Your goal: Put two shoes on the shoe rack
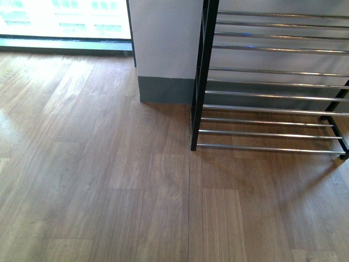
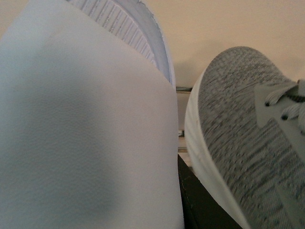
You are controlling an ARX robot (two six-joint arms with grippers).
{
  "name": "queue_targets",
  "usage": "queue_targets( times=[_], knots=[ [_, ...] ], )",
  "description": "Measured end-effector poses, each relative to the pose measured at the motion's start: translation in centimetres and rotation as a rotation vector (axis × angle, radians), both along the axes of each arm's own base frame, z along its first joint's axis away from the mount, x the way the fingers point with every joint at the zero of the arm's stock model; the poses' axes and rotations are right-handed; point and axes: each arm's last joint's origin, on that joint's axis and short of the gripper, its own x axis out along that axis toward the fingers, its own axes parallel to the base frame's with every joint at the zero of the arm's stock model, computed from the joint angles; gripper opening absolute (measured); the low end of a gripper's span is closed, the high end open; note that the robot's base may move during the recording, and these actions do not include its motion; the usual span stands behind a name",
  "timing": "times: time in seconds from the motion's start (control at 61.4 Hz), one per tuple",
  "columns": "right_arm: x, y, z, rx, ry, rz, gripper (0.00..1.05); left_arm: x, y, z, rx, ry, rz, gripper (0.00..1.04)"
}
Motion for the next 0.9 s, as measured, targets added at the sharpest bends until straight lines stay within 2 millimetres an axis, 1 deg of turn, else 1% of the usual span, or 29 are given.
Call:
queue_targets(
  times=[0.163, 0.374, 0.456, 0.602, 0.814, 0.895],
  knots=[
    [1.4, -0.3, 1.0, -0.076, 0.012, 0.011, 0.01, 0.0, 0.0, 0.0, 0.000, 0.000, 0.000, 0.02],
    [2.1, -0.3, 1.8, -0.160, 0.090, 0.061, 0.01, 0.0, 0.0, 0.0, 0.000, 0.000, 0.000, 0.02],
    [2.4, -0.4, 1.7, -0.182, 0.118, 0.069, 0.01, 0.0, 0.0, 0.0, 0.000, 0.000, 0.000, 0.02],
    [2.8, -0.6, 0.8, -0.195, 0.154, 0.081, 0.01, 0.0, 0.0, 0.0, 0.000, 0.000, 0.000, 0.02],
    [2.9, -1.0, -0.1, -0.187, 0.149, 0.095, 0.01, 0.0, 0.0, 0.0, 0.000, 0.000, 0.000, 0.02],
    [2.8, -1.1, 0.0, -0.185, 0.146, 0.098, 0.01, 0.0, 0.0, 0.0, 0.000, 0.000, 0.000, 0.02]
  ],
)
